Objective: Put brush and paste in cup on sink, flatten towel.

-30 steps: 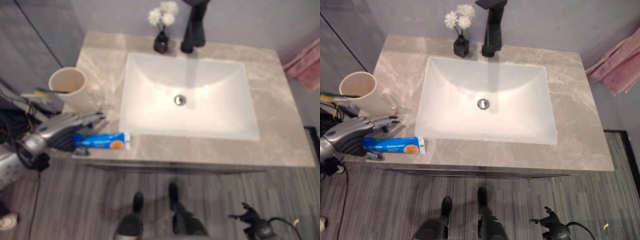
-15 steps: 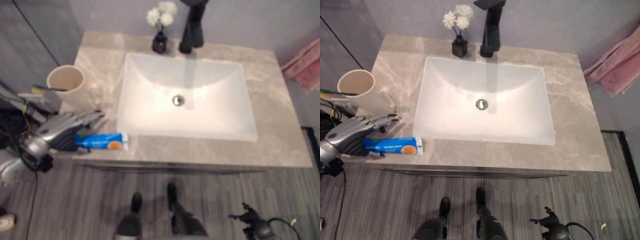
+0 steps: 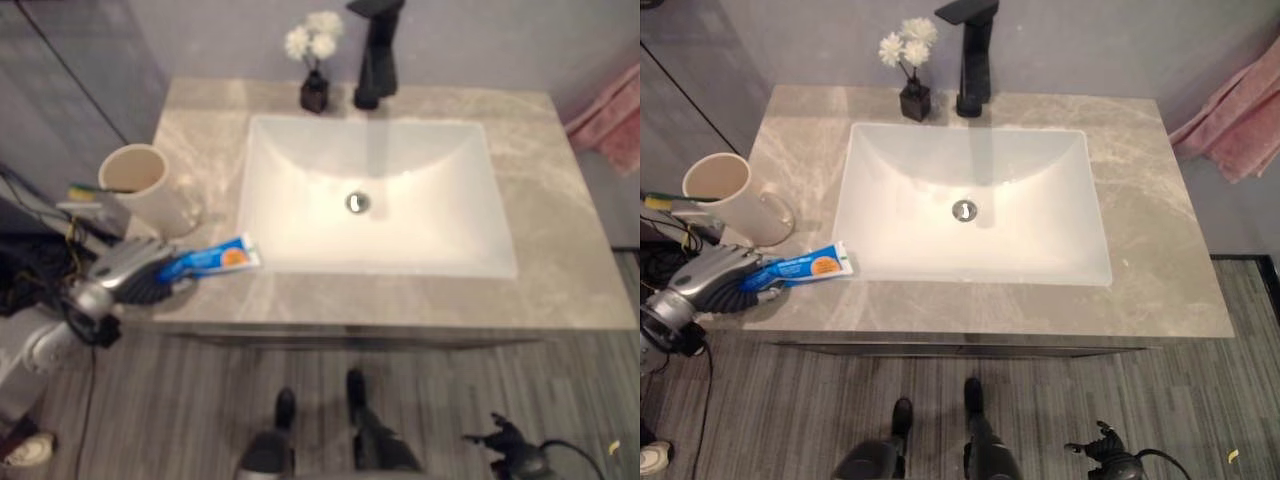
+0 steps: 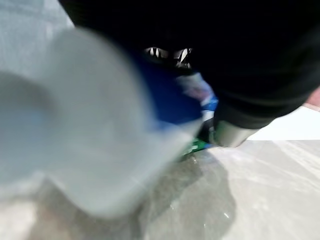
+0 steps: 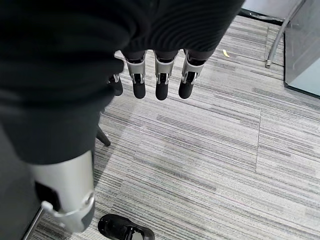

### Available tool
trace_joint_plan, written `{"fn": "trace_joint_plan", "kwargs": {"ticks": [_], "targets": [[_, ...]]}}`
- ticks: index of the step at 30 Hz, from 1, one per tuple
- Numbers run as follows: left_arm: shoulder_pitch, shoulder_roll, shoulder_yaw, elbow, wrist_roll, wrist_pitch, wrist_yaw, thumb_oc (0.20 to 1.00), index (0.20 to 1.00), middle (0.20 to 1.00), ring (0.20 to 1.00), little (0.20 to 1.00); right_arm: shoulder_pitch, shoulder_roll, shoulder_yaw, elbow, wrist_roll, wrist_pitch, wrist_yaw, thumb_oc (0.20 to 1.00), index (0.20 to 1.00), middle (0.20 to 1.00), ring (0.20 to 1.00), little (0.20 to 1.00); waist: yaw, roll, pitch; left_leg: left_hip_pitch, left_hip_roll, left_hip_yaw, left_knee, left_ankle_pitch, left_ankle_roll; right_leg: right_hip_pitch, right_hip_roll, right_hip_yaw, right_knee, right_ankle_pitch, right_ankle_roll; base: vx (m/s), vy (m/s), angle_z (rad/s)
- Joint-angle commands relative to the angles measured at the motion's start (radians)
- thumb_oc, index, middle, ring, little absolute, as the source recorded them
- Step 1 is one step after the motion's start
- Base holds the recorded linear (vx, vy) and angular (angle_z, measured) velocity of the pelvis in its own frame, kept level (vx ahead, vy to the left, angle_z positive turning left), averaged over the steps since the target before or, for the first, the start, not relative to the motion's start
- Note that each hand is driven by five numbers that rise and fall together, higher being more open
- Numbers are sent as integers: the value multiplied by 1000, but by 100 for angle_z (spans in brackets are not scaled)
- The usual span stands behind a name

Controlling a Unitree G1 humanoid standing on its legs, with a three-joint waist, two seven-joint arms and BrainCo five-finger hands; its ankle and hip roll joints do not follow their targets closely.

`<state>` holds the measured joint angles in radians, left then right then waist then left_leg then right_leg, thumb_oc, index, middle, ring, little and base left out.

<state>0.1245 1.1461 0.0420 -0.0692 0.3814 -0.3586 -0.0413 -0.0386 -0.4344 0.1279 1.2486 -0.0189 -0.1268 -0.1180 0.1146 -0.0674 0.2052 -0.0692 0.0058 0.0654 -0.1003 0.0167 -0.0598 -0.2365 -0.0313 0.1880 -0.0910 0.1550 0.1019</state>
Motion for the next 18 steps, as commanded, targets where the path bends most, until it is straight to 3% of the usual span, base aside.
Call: {"fn": "trace_joint_plan", "kwargs": {"ticks": [1, 12, 18], "targets": [[142, -6, -181, 140, 142, 58, -85, 200, 200, 200, 200, 200, 2, -9, -21, 42, 68, 4, -22, 1000, 1000, 1000, 1000, 1000, 8, -59, 3, -8, -13, -31, 13, -30, 38, -78, -102, -4, 17, 71, 103, 69, -12, -4], [57, -101, -161, 119, 82, 44, 9, 200, 200, 200, 200, 200, 19, 8, -112, 76, 186, -9, -54, 1000, 1000, 1000, 1000, 1000, 0, -31, -26, 12, -6, -30, 13, -49, 29, -52, -98, -11, 13, 46, 99, 40, -13, 0], [-97, -147, -271, 40, 65, -4, 72, 200, 200, 200, 200, 200, 10, 24, -170, 35, 358, -50, -74, 1000, 1000, 1000, 1000, 1000, -40, -31, -51, 36, 5, -10, 13, -61, 18, -36, -93, 3, 14, 39, 98, 42, -31, 0]]}}
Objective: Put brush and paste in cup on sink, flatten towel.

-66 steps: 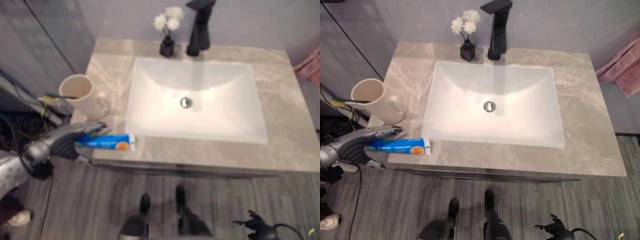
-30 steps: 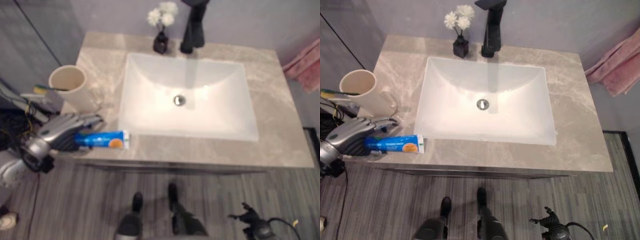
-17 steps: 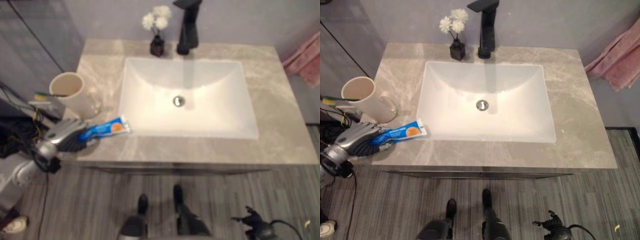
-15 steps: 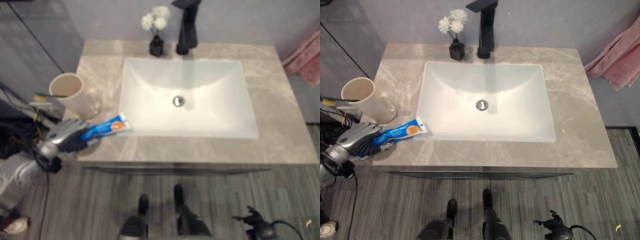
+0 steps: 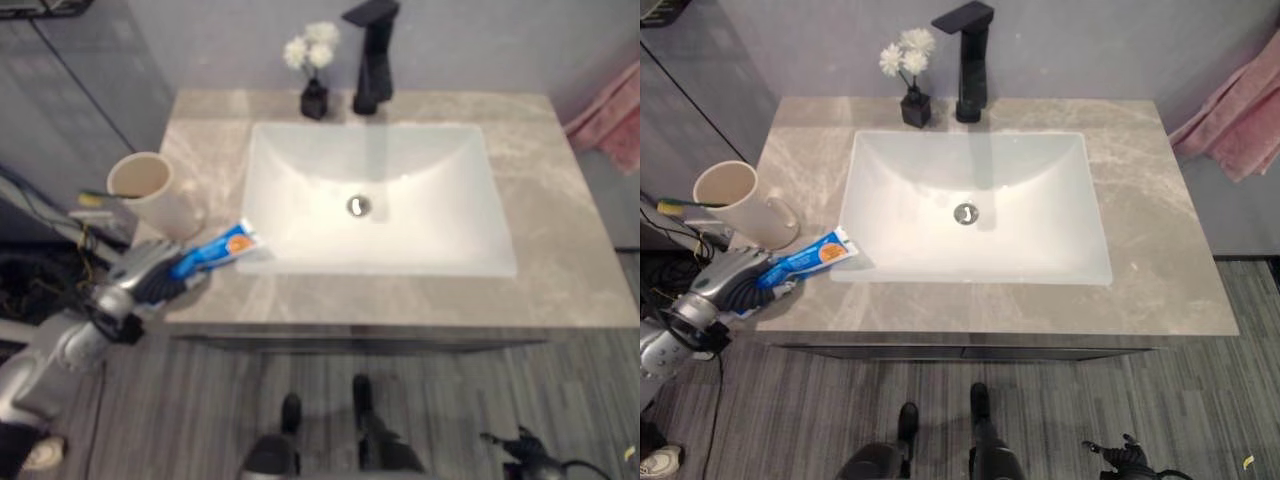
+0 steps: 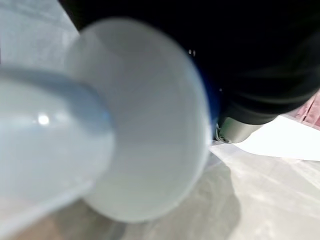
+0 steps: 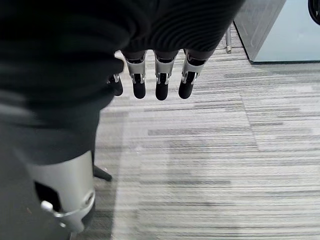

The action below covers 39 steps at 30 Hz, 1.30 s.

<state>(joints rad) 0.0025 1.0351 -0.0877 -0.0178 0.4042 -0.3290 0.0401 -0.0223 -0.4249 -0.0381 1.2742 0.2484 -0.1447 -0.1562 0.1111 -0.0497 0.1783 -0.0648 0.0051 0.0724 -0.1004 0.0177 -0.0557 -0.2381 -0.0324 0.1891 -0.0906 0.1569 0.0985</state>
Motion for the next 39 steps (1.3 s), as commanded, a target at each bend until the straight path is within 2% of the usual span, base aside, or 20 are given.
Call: {"fn": "trace_joint_plan", "kwargs": {"ticks": [1, 3, 4, 5, 9, 14, 15, 16, 17, 21, 23, 27, 33, 39], "targets": [[7, -35, -149, -32, 48, -35, -4, 200, 200, 200, 200, 200, -10, 15, -10, 4, 105, -33, -41, 1000, 1000, 1000, 1000, 1000, -38, -48, -29, 37, 7, -16, 13, -65, 13, -30, -89, 4, 14, 36, 101, 42, -44, -6], [-14, -37, -147, -52, 49, -34, 3, 200, 200, 200, 200, 200, -12, 11, -17, -6, 113, -38, -48, 1000, 1000, 1000, 1000, 1000, -42, -52, -30, 37, 6, -14, 13, -55, 10, -32, -91, 6, 17, 42, 100, 17, -44, -7], [-52, -46, -143, -79, 58, -42, 32, 200, 200, 200, 200, 200, -14, -1, -32, -47, 119, -54, -72, 1000, 1000, 1000, 1000, 1000, -53, -49, -45, 50, 10, -10, 13, -70, 9, -19, -88, 9, 13, 31, 101, -9, -43, -8], [-54, -48, -145, -79, 60, -42, 33, 200, 200, 200, 200, 200, -13, -2, -33, -50, 119, -53, -74, 1000, 1000, 1000, 1000, 1000, -53, -51, -41, 47, 7, -10, 13, -60, 7, -24, -90, 10, 16, 40, 100, 76, -24, -6], [-97, -60, -136, -102, 72, -44, 80, 200, 200, 200, 200, 200, -13, -30, -59, -123, 107, -71, -124, 1000, 1000, 1000, 1000, 1000, -62, -45, -55, 61, 14, -1, 13, -74, 5, -11, -88, 11, 13, 31, 101, 31, -24, -5], [-133, -112, -146, -74, 90, -43, 146, 200, 200, 200, 200, 200, 27, -50, -110, -339, 68, -103, -203, 1000, 1000, 1000, 1000, 1000, -85, -44, -62, 65, 13, 6, 13, -67, 1, -13, -87, 20, 17, 39, 100, -3, -19, -9], [-133, -143, -131, -67, 96, -40, 164, 200, 200, 200, 200, 200, 51, -53, -139, -440, 44, -123, -235, 1000, 1000, 1000, 1000, 1000, -92, -43, -67, 70, 14, 10, 13, -69, 2, -11, -85, 20, 18, 38, 101, -19, -19, -13], [-132, -144, -131, -68, 97, -40, 164, 200, 200, 200, 200, 200, 56, -52, -141, -446, 41, -119, -237, 1000, 1000, 1000, 1000, 1000, -91, -42, -67, 71, 14, 10, 13, -69, 2, -10, -85, 20, 18, 38, 101, 30, -7, -14], [-132, -167, -115, -60, 109, -39, 192, 200, 200, 200, 200, 200, 72, -56, -167, -542, -13, -144, -278, 1000, 1000, 1000, 1000, 1000, -98, -41, -72, 76, 15, 13, 13, -72, 2, -7, -84, 23, 19, 38, 101, 56, 1, -18], [-162, -210, -86, -50, 133, -26, 268, 200, 200, 200, 200, 200, 81, -80, -221, -691, -120, -167, -370, 1000, 1000, 1000, 1000, 1000, -107, -37, -81, 91, 19, 19, 13, -80, 2, 3, -82, 28, 20, 34, 103, 29, -8, -5], [-189, -234, -61, -52, 143, -12, 312, 200, 200, 200, 200, 200, 80, -95, -245, -798, -178, -173, -406, 1000, 1000, 1000, 1000, 1000, -113, -38, -85, 99, 21, 24, 13, -83, 2, 7, -80, 30, 22, 32, 102, 2, -13, -5], [-226, -252, -38, -67, 153, 0, 354, 200, 200, 200, 200, 200, 58, -109, -262, -886, -243, -172, -446, 1000, 1000, 1000, 1000, 1000, -112, -35, -87, 110, 22, 31, 13, -90, 2, 15, -76, 32, 24, 31, 103, 1, -12, -4], [-277, -257, 2, -115, 169, 11, 411, 200, 200, 200, 200, 200, -16, -114, -240, -1036, -262, -193, -447, 1000, 1000, 1000, 1000, 1000, -101, -31, -94, 132, 23, 44, 13, -106, 5, 29, -70, 34, 24, 22, 106, 2, -1, -3], [-359, -275, 22, -152, 155, 17, 471, 200, 200, 200, 200, 200, -122, -121, -162, -1181, -212, -217, -393, 1000, 1000, 1000, 1000, 1000, -81, -30, -99, 145, 22, 47, 13, -108, 7, 40, -70, 33, 28, 18, 103, 7, 3, -3]]}}
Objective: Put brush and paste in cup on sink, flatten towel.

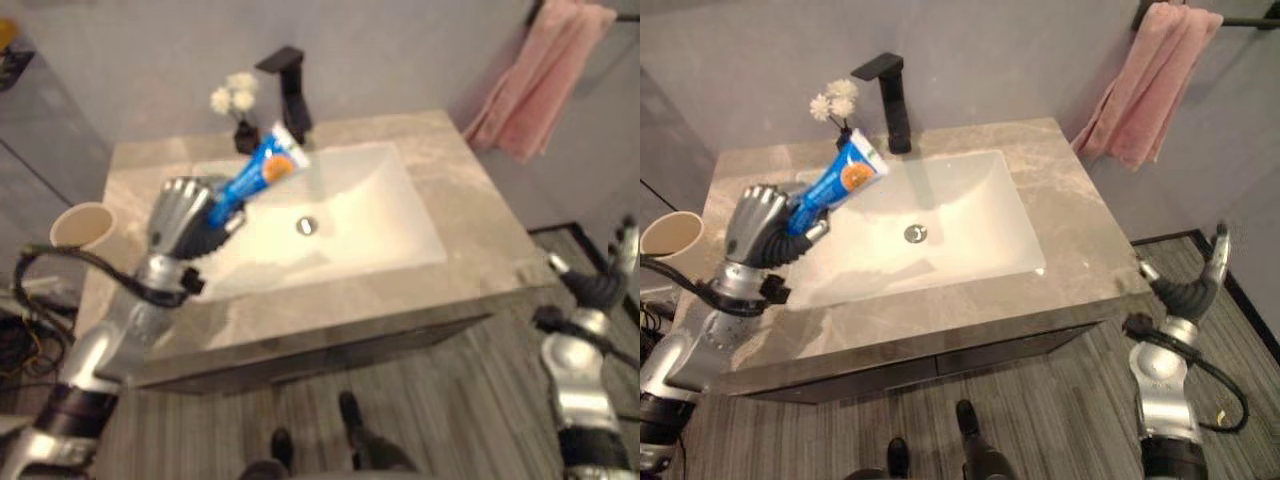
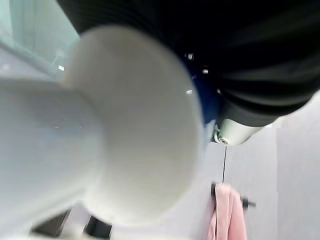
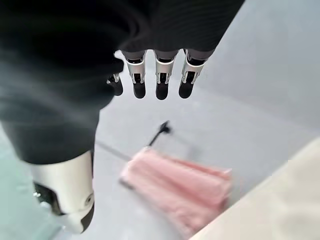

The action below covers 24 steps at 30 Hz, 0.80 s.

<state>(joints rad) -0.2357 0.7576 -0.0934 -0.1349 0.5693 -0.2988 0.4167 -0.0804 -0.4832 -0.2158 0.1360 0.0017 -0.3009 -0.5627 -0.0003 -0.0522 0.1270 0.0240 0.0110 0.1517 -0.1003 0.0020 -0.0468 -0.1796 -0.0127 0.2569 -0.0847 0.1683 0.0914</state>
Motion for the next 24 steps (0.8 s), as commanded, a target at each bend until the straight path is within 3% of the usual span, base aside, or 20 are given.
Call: {"fn": "trace_joint_plan", "kwargs": {"ticks": [1, 6, 9, 10, 11, 12, 14, 17, 24], "targets": [[-140, -2, 24, -36, -15, -11, 104, 200, 200, 200, 200, 200, -86, -64, 34, -51, 55, -62, 21, 1000, 1000, 1000, 1000, 1000, 34, -28, -49, 57, 16, -33, 13, -92, -2, -18, -90, -36, 23, 6, 109, 0, 0, 0], [-233, -14, -5, -27, -29, 3, 150, 200, 200, 200, 200, 200, -189, -61, 114, -99, 188, -87, 81, 1000, 1000, 1000, 1000, 1000, 48, -31, -46, 63, 14, -38, 13, -92, -2, -11, -92, -42, 28, 2, 107, -8, -4, 1], [-306, -30, -48, -12, -58, 14, 173, 200, 200, 200, 200, 200, -277, -21, 217, -128, 483, -132, 208, 1000, 1000, 1000, 1000, 1000, 60, -35, -46, 70, 14, -39, 13, -90, -5, -5, -92, -44, 30, -2, 103, -3, -11, 4], [-307, -30, -48, -12, -58, 14, 173, 200, 200, 200, 200, 200, -278, -22, 216, -127, 486, -133, 210, 1000, 1000, 1000, 1000, 1000, 59, -38, -42, 68, 12, -39, 13, -81, -6, -9, -93, -42, 34, 5, 102, -39, -26, 2], [-330, -38, -61, -13, -78, 25, 176, 200, 200, 200, 200, 200, -317, -4, 285, -168, 686, -147, 318, 1000, 1000, 1000, 1000, 1000, 67, -41, -40, 75, 13, -37, 13, -81, -8, -4, -92, -42, 35, 3, 100, -36, -26, 3], [-335, -37, -66, -17, -83, 26, 173, 200, 200, 200, 200, 200, -333, -20, 306, -184, 730, -140, 354, 1000, 1000, 1000, 1000, 1000, 68, -42, -41, 76, 13, -37, 13, -81, -8, -4, -92, -43, 36, 2, 100, 43, -6, 1], [-352, -22, -78, -19, -97, 31, 169, 200, 200, 200, 200, 200, -419, -62, 376, -229, 775, -115, 407, 1000, 1000, 1000, 1000, 1000, 84, -39, -50, 87, 15, -37, 13, -92, -7, 7, -91, -46, 33, -11, 98, 72, 8, 4], [-365, -16, -72, -14, -107, 41, 177, 200, 200, 200, 200, 200, -515, -49, 453, -230, 845, -105, 449, 1000, 1000, 1000, 1000, 1000, 94, -40, -46, 89, 13, -33, 13, -84, -9, 4, -93, -42, 37, -3, 96, 8, -2, 5], [-399, 29, -60, 5, -128, 52, 220, 200, 200, 200, 200, 200, -800, -100, 638, -198, 888, -46, 487, 1000, 1000, 1000, 1000, 1000, 116, -40, -52, 102, 15, -23, 13, -92, -12, 9, -89, -35, 37, -11, 95, 13, 5, 1]]}}
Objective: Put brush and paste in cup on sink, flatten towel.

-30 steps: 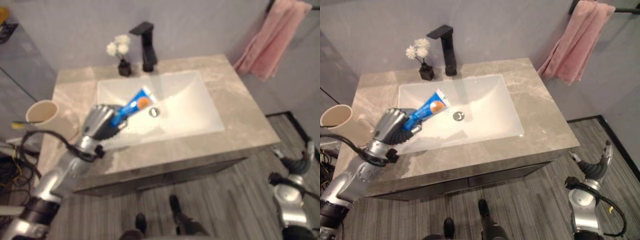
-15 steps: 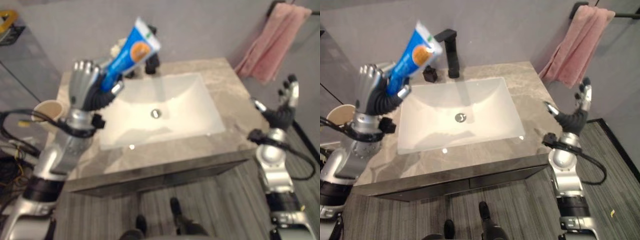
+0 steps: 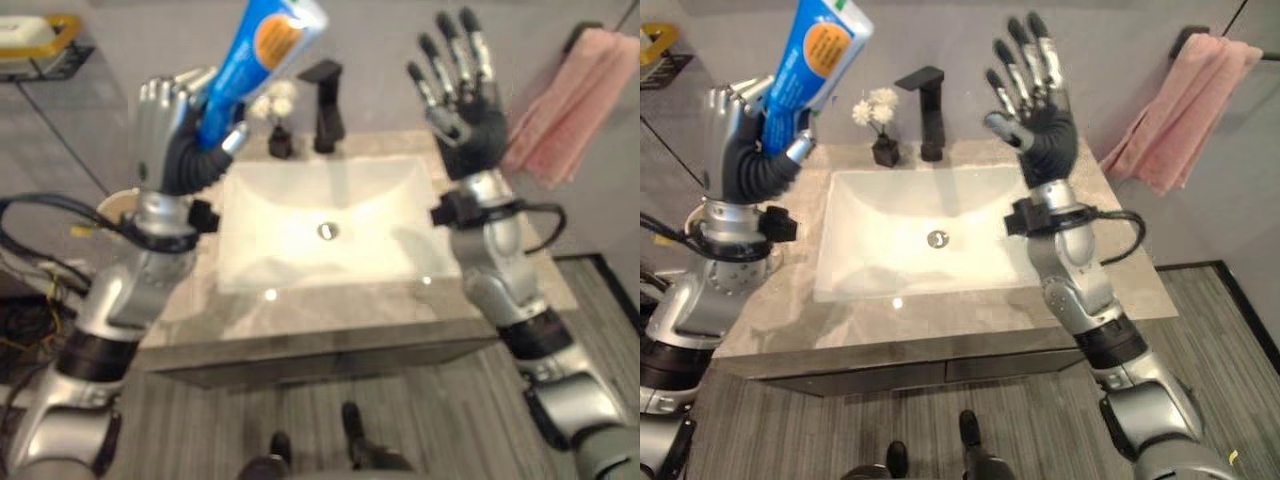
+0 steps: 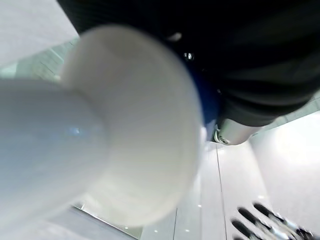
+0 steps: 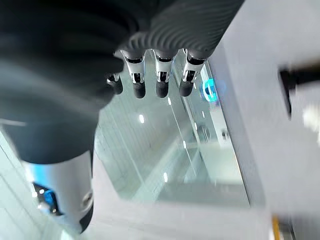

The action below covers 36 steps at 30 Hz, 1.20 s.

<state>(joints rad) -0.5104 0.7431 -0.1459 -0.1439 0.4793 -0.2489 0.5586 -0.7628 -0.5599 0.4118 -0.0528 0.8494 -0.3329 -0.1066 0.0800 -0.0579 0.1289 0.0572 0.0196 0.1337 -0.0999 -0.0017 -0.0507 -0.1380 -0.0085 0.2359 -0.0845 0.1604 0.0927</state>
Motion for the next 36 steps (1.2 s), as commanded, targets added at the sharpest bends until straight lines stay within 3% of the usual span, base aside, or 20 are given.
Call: {"fn": "trace_joint_plan", "kwargs": {"ticks": [1, 13, 25, 36], "targets": [[-126, 44, -5, 15, -38, 2, 79, 200, 200, 200, 200, 200, -123, -23, 14, -6, 41, -16, 32, 1000, 1000, 1000, 1000, 1000, 35, -36, -50, 65, 5, -4, 13, -79, -9, -38, -94, -11, 40, 4, 93, 0, 0, 0], [-260, 110, -84, 114, -60, 22, 104, 200, 200, 200, 200, 200, -356, 67, 164, 87, 155, 20, 68, 1000, 1000, 1000, 1000, 1000, 33, -35, -58, 84, 5, 20, 13, -92, -8, -39, -80, 9, 41, -2, 97, 11, 11, -6], [-238, 103, -91, 108, -22, 34, 116, 200, 200, 200, 200, 200, -368, 110, 199, 74, 212, 33, 82, 1000, 1000, 1000, 1000, 1000, 26, -37, -63, 102, 4, 48, 13, -103, -10, -44, -66, 43, 41, -2, 101, 17, 14, -8], [-175, 98, -89, 108, -12, 32, 104, 200, 200, 200, 200, 200, -378, 97, 225, 67, 211, 44, 84, 1000, 1000, 1000, 1000, 1000, 20, -33, -69, 116, 7, 59, 13, -107, -14, -41, -59, 54, 41, -1, 100, 14, 2, -6]]}}
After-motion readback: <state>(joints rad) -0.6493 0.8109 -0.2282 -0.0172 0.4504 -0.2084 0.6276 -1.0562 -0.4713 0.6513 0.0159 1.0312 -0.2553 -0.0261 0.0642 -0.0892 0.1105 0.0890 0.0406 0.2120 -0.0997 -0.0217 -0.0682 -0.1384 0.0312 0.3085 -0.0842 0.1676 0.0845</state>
